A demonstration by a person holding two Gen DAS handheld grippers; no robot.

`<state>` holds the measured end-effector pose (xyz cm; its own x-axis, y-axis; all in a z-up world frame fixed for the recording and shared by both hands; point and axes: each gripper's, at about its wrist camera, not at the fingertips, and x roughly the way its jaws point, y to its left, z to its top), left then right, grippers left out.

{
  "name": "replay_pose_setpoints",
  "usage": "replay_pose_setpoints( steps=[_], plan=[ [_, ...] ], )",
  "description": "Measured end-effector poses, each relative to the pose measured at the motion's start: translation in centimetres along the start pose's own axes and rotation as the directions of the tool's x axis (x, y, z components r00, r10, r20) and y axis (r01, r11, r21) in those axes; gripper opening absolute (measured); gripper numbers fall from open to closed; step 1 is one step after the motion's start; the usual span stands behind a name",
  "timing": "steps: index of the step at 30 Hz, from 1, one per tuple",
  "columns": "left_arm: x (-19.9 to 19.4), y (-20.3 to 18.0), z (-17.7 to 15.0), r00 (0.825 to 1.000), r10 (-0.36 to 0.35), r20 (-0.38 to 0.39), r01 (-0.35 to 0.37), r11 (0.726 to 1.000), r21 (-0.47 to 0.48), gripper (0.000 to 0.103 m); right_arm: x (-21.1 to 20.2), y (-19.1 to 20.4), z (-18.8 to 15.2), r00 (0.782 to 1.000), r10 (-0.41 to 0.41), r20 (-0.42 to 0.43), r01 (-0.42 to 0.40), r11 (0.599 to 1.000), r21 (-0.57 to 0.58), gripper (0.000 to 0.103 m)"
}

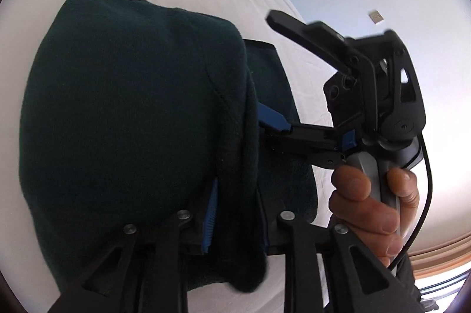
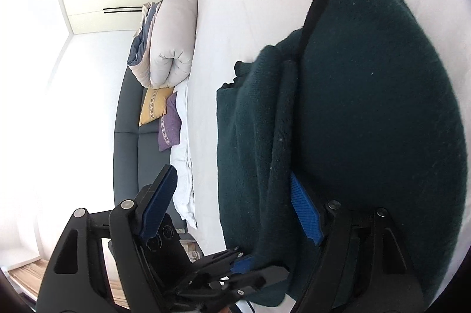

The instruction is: Fold small clothes

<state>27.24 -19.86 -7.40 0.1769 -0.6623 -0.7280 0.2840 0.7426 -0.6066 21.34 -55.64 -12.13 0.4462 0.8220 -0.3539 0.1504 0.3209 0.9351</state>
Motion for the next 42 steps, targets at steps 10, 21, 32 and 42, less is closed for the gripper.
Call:
replay_pose_setpoints(
  steps=[10, 21, 32, 42],
  plan=[
    [-8.1, 1.7, -3.3, 0.990, -0.029, 0.135, 0.020, 0.998, 0.067, 0.063, 2.2, 1.6, 0.3, 0.980, -0.192, -0.052, 0.184, 0.975, -0.122, 0.074],
    [-10.3, 4.1, -2.7, 0.977, -0.010, 0.211, 0.009, 1.000, 0.008, 0.062, 5.4, 3.6, -1.1, 0.893, -0.450, -0.025, 0.427, 0.862, -0.272, 0.013],
    [-8.7, 2.1, -1.3, 0.983, -0.009, 0.181, -0.007, 0.996, 0.088, 0.062, -3.0, 3.7, 0.5, 0.869, -0.490, 0.060, 0.487, 0.829, -0.275, 0.013],
    [-7.6, 1.9, -1.1, 0.990, 0.025, 0.139, -0.041, 0.993, 0.112, 0.062, -7.5, -0.7, 1.6, 0.902, -0.427, 0.071, 0.431, 0.874, -0.223, 0.012]
  ],
)
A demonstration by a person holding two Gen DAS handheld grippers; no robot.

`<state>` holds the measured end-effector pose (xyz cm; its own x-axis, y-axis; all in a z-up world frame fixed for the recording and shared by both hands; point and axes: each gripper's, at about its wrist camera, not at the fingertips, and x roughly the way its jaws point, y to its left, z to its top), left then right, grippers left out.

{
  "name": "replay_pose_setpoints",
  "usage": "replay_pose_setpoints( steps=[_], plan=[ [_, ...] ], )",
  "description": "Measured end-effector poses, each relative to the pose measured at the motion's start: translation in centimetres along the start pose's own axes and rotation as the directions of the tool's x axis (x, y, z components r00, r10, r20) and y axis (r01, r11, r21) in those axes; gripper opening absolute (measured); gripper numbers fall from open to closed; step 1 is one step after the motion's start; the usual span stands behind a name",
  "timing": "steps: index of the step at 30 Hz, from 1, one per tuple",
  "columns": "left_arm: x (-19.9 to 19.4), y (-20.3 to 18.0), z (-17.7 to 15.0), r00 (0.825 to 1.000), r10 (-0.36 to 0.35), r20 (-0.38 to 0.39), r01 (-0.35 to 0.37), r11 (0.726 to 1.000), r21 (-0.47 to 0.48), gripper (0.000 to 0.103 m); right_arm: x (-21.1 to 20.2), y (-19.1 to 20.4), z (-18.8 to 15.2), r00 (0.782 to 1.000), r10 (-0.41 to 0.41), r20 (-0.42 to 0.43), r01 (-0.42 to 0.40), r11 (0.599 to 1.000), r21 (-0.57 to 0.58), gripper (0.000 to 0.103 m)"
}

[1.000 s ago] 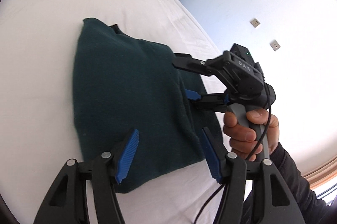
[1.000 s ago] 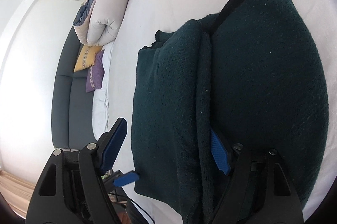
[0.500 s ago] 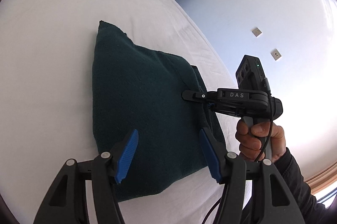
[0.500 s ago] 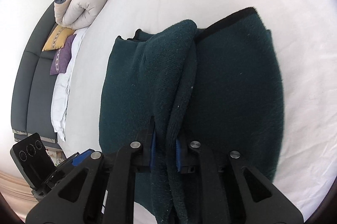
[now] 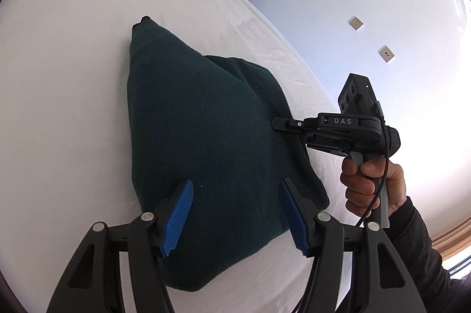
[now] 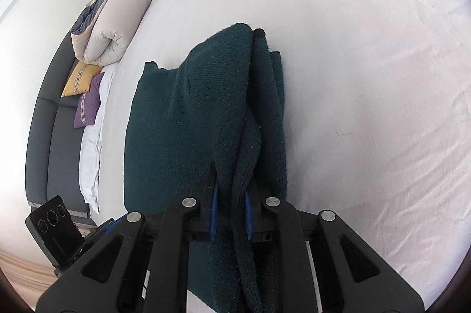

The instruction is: Fold small clothes

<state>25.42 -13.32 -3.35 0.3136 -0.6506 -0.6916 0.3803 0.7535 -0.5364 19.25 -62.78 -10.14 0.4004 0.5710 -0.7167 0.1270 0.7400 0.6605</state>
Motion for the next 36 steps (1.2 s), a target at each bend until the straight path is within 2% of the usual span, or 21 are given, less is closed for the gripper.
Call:
replay_pose_setpoints(
  steps=[6, 8, 10, 11, 12, 13, 15, 17, 20, 24, 26, 29, 31, 34, 36],
  plan=[
    [0.5, 0.6, -0.8, 1.000, 0.013, -0.026, -0.012, 1.000, 0.014, 0.062, 0.8, -2.2, 0.2, 1.000, 0.021, -0.016, -0.020, 0.999, 0.033, 0.013],
    [0.7, 0.5, -1.0, 0.999, 0.022, -0.031, -0.021, 1.000, 0.021, 0.063, 1.1, -1.0, 0.1, 0.998, 0.049, -0.027, -0.047, 0.995, 0.084, 0.017],
    [0.7, 0.4, -1.3, 0.999, 0.029, -0.035, -0.028, 0.999, 0.030, 0.063, -0.2, -1.1, -0.2, 0.999, 0.043, 0.003, -0.043, 0.991, 0.123, 0.025],
    [0.8, 0.4, -1.5, 0.999, 0.030, -0.038, -0.029, 0.999, 0.030, 0.063, -1.6, -1.0, -0.5, 0.999, 0.024, 0.042, -0.029, 0.993, 0.115, 0.038],
    [0.7, 0.5, -1.6, 0.999, 0.028, -0.039, -0.027, 0.999, 0.027, 0.063, -2.7, -0.7, -1.0, 0.997, 0.018, 0.075, -0.025, 0.994, 0.102, 0.056],
    [0.7, 0.5, -1.7, 0.999, 0.026, -0.040, -0.025, 0.999, 0.026, 0.063, -3.7, -0.3, -1.6, 0.995, 0.024, 0.097, -0.033, 0.995, 0.093, 0.059],
    [0.7, 0.6, -1.9, 0.999, 0.025, -0.041, -0.024, 0.999, 0.023, 0.063, -5.2, 0.7, -2.7, 0.993, 0.078, 0.090, -0.082, 0.996, 0.042, 0.059],
    [0.8, 0.5, -2.0, 0.999, 0.026, -0.043, -0.025, 0.999, 0.020, 0.063, -6.0, 2.1, -3.8, 0.993, 0.089, 0.082, -0.087, 0.996, -0.019, 0.059],
    [1.0, 0.1, -2.3, 0.998, 0.030, -0.050, -0.028, 0.999, 0.029, 0.063, -5.6, 2.9, -4.6, 0.993, 0.115, 0.037, -0.114, 0.993, -0.043, 0.059],
    [1.1, 0.1, -2.6, 0.998, 0.032, -0.062, -0.030, 0.999, 0.032, 0.063, -3.8, 2.5, -4.7, 0.999, 0.050, 0.005, -0.050, 0.999, -0.020, 0.059],
    [1.0, 0.2, -2.7, 0.998, 0.028, -0.064, -0.026, 0.999, 0.028, 0.063, -2.9, 2.1, -4.8, 0.999, 0.052, -0.010, -0.052, 0.999, 0.003, 0.059],
    [1.0, 0.3, -2.8, 0.998, 0.025, -0.065, -0.024, 0.999, 0.025, 0.063, -1.2, 1.8, -5.0, 0.998, 0.039, -0.054, -0.038, 0.999, 0.008, 0.057],
    [1.0, 0.4, -2.8, 0.998, 0.023, -0.064, -0.021, 1.000, 0.022, 0.063, -0.9, 2.0, -5.3, 0.997, 0.047, -0.067, -0.047, 0.999, -0.004, 0.051],
    [1.2, 0.3, -2.8, 0.998, 0.023, -0.065, -0.022, 1.000, 0.020, 0.063, -0.4, 2.3, -5.7, 0.995, 0.051, -0.087, -0.052, 0.999, -0.015, 0.037],
    [1.3, 0.2, -2.7, 0.998, 0.024, -0.066, -0.023, 1.000, 0.019, 0.063, -0.2, 2.0, -6.0, 0.996, 0.009, -0.092, -0.011, 1.000, -0.014, 0.009]
  ],
)
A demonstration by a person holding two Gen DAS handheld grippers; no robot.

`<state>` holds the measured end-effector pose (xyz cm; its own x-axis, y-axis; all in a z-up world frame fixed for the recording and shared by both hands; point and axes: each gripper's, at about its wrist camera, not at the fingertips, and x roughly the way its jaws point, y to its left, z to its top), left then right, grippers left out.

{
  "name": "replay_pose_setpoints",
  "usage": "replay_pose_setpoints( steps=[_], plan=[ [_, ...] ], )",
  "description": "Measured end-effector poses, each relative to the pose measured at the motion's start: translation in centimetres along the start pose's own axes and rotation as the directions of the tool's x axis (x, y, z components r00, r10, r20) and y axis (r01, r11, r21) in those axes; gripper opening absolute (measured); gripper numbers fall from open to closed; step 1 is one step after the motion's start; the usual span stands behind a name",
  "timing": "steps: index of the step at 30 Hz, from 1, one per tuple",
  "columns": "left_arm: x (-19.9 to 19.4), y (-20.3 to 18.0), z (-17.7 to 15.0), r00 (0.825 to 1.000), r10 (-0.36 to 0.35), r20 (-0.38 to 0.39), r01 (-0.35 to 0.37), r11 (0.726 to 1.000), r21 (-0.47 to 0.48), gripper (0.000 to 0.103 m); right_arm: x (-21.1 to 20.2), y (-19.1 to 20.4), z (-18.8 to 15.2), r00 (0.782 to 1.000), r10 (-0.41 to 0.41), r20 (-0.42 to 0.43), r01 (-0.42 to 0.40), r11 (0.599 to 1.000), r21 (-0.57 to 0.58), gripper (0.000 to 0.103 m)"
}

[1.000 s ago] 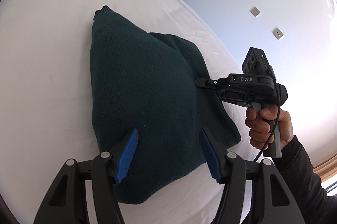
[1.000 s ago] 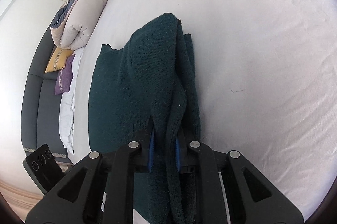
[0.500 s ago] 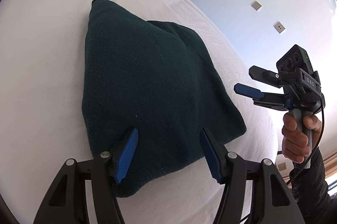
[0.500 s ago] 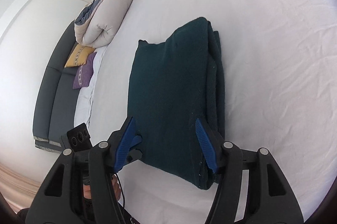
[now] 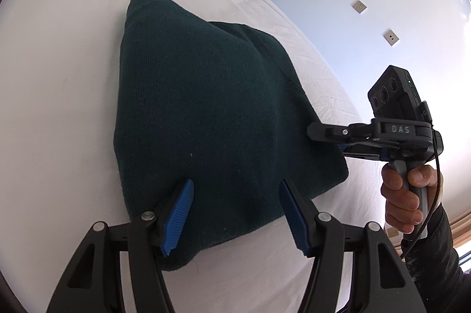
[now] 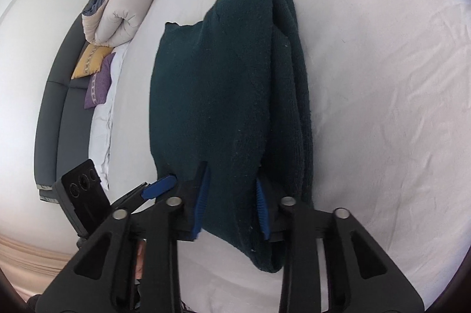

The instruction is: Fold small clothes

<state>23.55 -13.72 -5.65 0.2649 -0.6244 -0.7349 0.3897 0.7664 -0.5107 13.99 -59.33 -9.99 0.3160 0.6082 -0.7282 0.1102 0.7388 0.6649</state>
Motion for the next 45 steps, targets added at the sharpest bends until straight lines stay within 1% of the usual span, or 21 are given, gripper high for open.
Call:
replay_pose_setpoints(
  steps=[1, 4, 7, 10, 14, 16, 18, 19, 21, 22, 26, 27, 28, 29, 30, 32, 35, 37, 40, 42, 45],
  plan=[
    [0.0, 0.0, 0.0, 1.000, 0.000, 0.000, 0.000, 1.000, -0.002, 0.063, 0.0, -0.3, 0.0, 0.999, -0.032, 0.007, 0.032, 0.999, 0.007, 0.007],
    [0.0, -0.2, 0.0, 1.000, 0.003, -0.005, -0.003, 1.000, 0.001, 0.063, -0.6, -0.9, -0.4, 0.999, -0.041, 0.032, 0.040, 0.999, 0.032, 0.006],
    [0.3, -0.3, 0.0, 1.000, -0.001, -0.010, 0.001, 1.000, 0.004, 0.063, -1.6, -2.3, -1.3, 0.998, -0.012, 0.068, 0.008, 0.998, 0.062, 0.006],
    [0.8, -0.5, -0.1, 1.000, -0.005, -0.017, 0.005, 1.000, 0.009, 0.063, -1.3, -5.3, -1.7, 0.996, 0.039, 0.086, -0.051, 0.987, 0.152, 0.005],
    [1.2, -0.4, -0.1, 1.000, -0.002, -0.015, 0.002, 1.000, 0.008, 0.063, -0.5, -5.4, -1.9, 0.993, 0.056, 0.105, -0.071, 0.987, 0.143, 0.005],
    [1.1, -0.2, -0.1, 1.000, -0.009, -0.013, 0.009, 1.000, 0.006, 0.063, -1.0, -4.3, -2.0, 0.993, 0.034, 0.112, -0.049, 0.991, 0.128, 0.006],
    [1.1, 0.1, -0.3, 1.000, -0.012, -0.012, 0.012, 1.000, 0.012, 0.063, -1.7, -1.9, -2.0, 0.989, -0.006, 0.145, 0.004, 1.000, 0.019, 0.006],
    [1.3, 0.2, -0.4, 1.000, -0.015, -0.013, 0.015, 1.000, 0.010, 0.063, -1.1, -1.9, -1.6, 0.991, -0.056, 0.124, 0.055, 0.998, 0.012, 0.006],
    [1.2, 0.3, -0.5, 1.000, -0.015, -0.013, 0.015, 1.000, 0.007, 0.063, 0.3, -3.1, -1.1, 0.995, -0.061, 0.073, 0.057, 0.997, 0.047, 0.006],
    [1.0, 0.2, -0.6, 1.000, -0.013, -0.012, 0.013, 1.000, 0.015, 0.063, 0.1, -3.1, -1.1, 0.995, -0.055, 0.078, 0.051, 0.998, 0.044, 0.006],
    [-1.6, 0.3, -0.4, 0.999, -0.005, 0.042, 0.005, 1.000, 0.020, 0.063, -1.5, -1.9, -1.9, 0.994, -0.036, 0.102, 0.033, 0.999, 0.033, 0.012],
    [-2.3, 0.6, 0.0, 0.998, -0.005, 0.069, 0.004, 1.000, 0.018, 0.065, -2.1, -1.6, -2.1, 0.992, -0.037, 0.124, 0.035, 0.999, 0.015, 0.017],
    [-2.7, 1.1, 0.5, 0.995, 0.006, 0.096, -0.007, 1.000, 0.012, 0.072, -2.8, -1.3, -2.2, 0.988, -0.045, 0.147, 0.045, 0.999, 0.000, 0.021],
    [-2.8, 1.8, 1.2, 0.993, 0.018, 0.117, -0.018, 1.000, 0.000, 0.079, -3.4, -1.2, -2.1, 0.984, -0.055, 0.169, 0.055, 0.998, 0.000, 0.032],
    [-2.5, 2.6, 1.9, 0.991, 0.030, 0.133, -0.028, 0.999, -0.014, 0.080, -4.1, -1.1, -1.8, 0.979, -0.055, 0.194, 0.055, 0.998, 0.007, 0.051],
    [-2.0, 4.2, 3.4, 0.989, 0.055, 0.138, -0.048, 0.997, -0.054, 0.080, -5.7, -1.2, -0.7, 0.968, -0.040, 0.249, 0.036, 0.999, 0.018, 0.066],
    [0.2, 6.5, 5.4, 0.995, 0.035, 0.089, -0.023, 0.991, -0.128, 0.080, -5.7, -0.3, 1.3, 0.970, -0.018, 0.244, 0.020, 1.000, -0.006, 0.066],
    [2.0, 7.1, 6.5, 0.998, 0.046, 0.042, -0.040, 0.989, -0.143, 0.080, -4.5, 0.0, 2.9, 0.976, -0.014, 0.218, 0.018, 1.000, -0.020, 0.066],
    [4.9, 7.5, 7.6, 0.998, 0.059, -0.027, -0.062, 0.988, -0.144, 0.079, -2.6, -0.9, 5.4, 0.984, 0.005, 0.179, -0.010, 1.000, 0.025, 0.066],
    [6.0, 8.1, 7.9, 0.999, 0.025, -0.043, -0.032, 0.982, -0.183, 0.079, -0.9, -2.1, 6.9, 0.990, 0.021, 0.142, -0.032, 0.997, 0.076, 0.065],
    [6.7, 8.0, 8.4, 0.999, -0.007, -0.052, -0.004, 0.979, -0.205, 0.067, 1.2, -3.1, 8.1, 0.993, 0.035, 0.113, -0.048, 0.992, 0.119, 0.061]
  ],
)
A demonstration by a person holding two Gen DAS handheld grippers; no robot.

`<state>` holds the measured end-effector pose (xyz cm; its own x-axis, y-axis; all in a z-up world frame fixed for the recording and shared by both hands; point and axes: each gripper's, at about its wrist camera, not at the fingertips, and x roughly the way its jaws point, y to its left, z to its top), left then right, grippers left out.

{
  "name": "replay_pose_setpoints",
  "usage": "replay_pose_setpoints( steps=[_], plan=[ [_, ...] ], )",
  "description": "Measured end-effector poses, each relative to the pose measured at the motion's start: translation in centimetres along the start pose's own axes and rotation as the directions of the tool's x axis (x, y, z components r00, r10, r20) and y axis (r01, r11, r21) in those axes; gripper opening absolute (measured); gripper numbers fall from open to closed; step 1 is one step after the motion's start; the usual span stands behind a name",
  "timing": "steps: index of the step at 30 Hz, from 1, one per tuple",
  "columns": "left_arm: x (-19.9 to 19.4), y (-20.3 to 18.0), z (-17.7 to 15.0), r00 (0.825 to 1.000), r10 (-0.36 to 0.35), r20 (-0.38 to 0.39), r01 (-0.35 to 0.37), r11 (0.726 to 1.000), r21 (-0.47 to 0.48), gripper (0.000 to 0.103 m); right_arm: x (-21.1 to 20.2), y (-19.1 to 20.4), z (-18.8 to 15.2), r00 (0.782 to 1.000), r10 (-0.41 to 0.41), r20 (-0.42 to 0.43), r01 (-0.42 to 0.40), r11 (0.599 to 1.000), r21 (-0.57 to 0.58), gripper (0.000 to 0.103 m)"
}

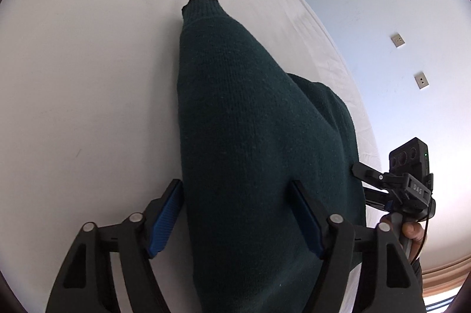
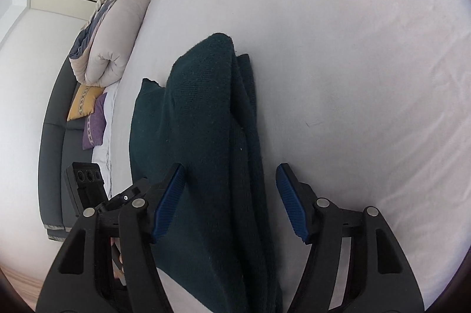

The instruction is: Fold small clothes

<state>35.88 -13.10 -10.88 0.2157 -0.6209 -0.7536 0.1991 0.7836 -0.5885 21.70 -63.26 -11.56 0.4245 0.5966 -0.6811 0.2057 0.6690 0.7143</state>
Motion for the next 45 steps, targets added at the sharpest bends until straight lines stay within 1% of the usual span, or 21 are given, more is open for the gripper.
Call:
replay_pose_setpoints(
  steps=[1, 3, 4, 6, 9, 11, 12, 13, 15, 16, 17, 18, 21, 24, 28, 33, 36, 38, 40, 42, 45],
  plan=[
    [0.2, -0.2, 0.1, 1.000, 0.010, -0.005, -0.010, 1.000, -0.005, 0.066, 0.4, 0.2, 0.2, 1.000, 0.004, -0.001, -0.004, 1.000, -0.008, 0.060],
    [0.5, -0.7, 0.2, 0.999, 0.035, -0.014, -0.035, 0.999, 0.016, 0.062, 1.2, 0.8, 0.0, 1.000, 0.009, -0.014, -0.009, 1.000, -0.022, 0.057],
    [0.5, -0.8, 0.1, 0.999, 0.044, -0.018, -0.043, 0.999, 0.023, 0.059, 1.7, 1.1, 0.2, 1.000, -0.002, -0.028, 0.001, 1.000, -0.031, 0.056],
    [0.7, -1.1, 0.3, 0.998, 0.062, -0.026, -0.061, 0.998, 0.030, 0.055, 2.4, 1.6, 0.1, 0.998, -0.053, -0.042, 0.050, 0.996, -0.067, 0.038],
    [0.8, -2.1, 0.3, 0.993, 0.116, -0.032, -0.114, 0.992, 0.046, 0.051, 3.7, 2.5, 0.2, 0.992, -0.118, -0.041, 0.114, 0.988, -0.106, 0.029],
    [1.0, -3.4, 0.0, 0.983, 0.184, -0.023, -0.182, 0.980, 0.081, 0.049, 4.5, 4.5, -0.5, 0.976, -0.219, -0.009, 0.214, 0.960, -0.182, 0.027],
    [1.2, -4.2, 0.0, 0.975, 0.221, -0.015, -0.218, 0.970, 0.106, 0.048, 4.8, 5.5, -0.9, 0.962, -0.274, 0.011, 0.269, 0.936, -0.228, 0.026],
    [1.3, -5.0, -0.2, 0.965, 0.261, -0.003, -0.258, 0.956, 0.136, 0.047, 5.3, 6.6, -1.3, 0.942, -0.335, 0.035, 0.331, 0.902, -0.277, 0.025],
    [1.8, -6.4, -0.7, 0.939, 0.343, 0.031, -0.341, 0.917, 0.204, 0.047, 6.3, 8.3, -1.8, 0.909, -0.411, 0.070, 0.410, 0.851, -0.329, 0.023],
    [1.8, -7.0, -1.1, 0.925, 0.377, 0.051, -0.378, 0.895, 0.235, 0.045, 6.5, 8.9, -1.9, 0.898, -0.432, 0.084, 0.434, 0.834, -0.340, 0.023],
    [1.7, -7.6, -1.4, 0.915, 0.398, 0.068, -0.402, 0.881, 0.251, 0.043, 6.6, 9.4, -2.0, 0.888, -0.448, 0.098, 0.453, 0.822, -0.346, 0.022],
    [1.4, -8.0, -1.6, 0.911, 0.404, 0.077, -0.410, 0.876, 0.253, 0.042, 6.5, 9.9, -2.2, 0.883, -0.456, 0.114, 0.465, 0.814, -0.348, 0.021],
    [-0.7, -8.6, -2.6, 0.920, 0.380, 0.092, -0.391, 0.888, 0.243, 0.039, 4.7, 11.8, -3.3, 0.877, -0.448, 0.174, 0.480, 0.799, -0.362, 0.019],
    [-4.0, -9.4, -4.3, 0.927, 0.354, 0.123, -0.374, 0.893, 0.249, 0.039, 2.9, 14.7, -5.0, 0.882, -0.419, 0.216, 0.471, 0.790, -0.393, 0.019],
    [-9.5, -9.9, -6.9, 0.932, 0.320, 0.168, -0.354, 0.901, 0.250, 0.038, 0.6, 18.1, -7.8, 0.905, -0.361, 0.224, 0.424, 0.802, -0.420, 0.019],
    [-16.0, -9.7, -10.5, 0.932, 0.302, 0.201, -0.348, 0.902, 0.257, 0.038, -0.9, 22.4, -11.9, 0.942, -0.285, 0.176, 0.334, 0.830, -0.446, 0.019],
    [-18.7, -8.8, -13.1, 0.935, 0.297, 0.195, -0.341, 0.904, 0.257, 0.038, -1.3, 24.2, -14.6, 0.961, -0.245, 0.131, 0.278, 0.848, -0.452, 0.019],
    [-20.0, -7.8, -15.3, 0.934, 0.304, 0.189, -0.347, 0.901, 0.261, 0.039, -0.8, 25.1, -17.1, 0.968, -0.232, 0.099, 0.252, 0.858, -0.448, 0.019],
    [-20.5, -6.7, -17.6, 0.929, 0.323, 0.181, -0.361, 0.896, 0.259, 0.039, 0.3, 25.5, -19.4, 0.970, -0.232, 0.072, 0.239, 0.861, -0.450, 0.019],
    [-19.9, -5.4, -19.5, 0.929, 0.337, 0.155, -0.367, 0.899, 0.240, 0.039, 2.1, 25.4, -21.1, 0.968, -0.246, 0.044, 0.239, 0.862, -0.447, 0.019],
    [-17.4, -2.3, -21.6, 0.932, 0.350, 0.097, -0.363, 0.909, 0.207, 0.039, 5.3, 24.0, -23.5, 0.956, -0.294, 0.007, 0.268, 0.860, -0.434, 0.019]
  ],
)
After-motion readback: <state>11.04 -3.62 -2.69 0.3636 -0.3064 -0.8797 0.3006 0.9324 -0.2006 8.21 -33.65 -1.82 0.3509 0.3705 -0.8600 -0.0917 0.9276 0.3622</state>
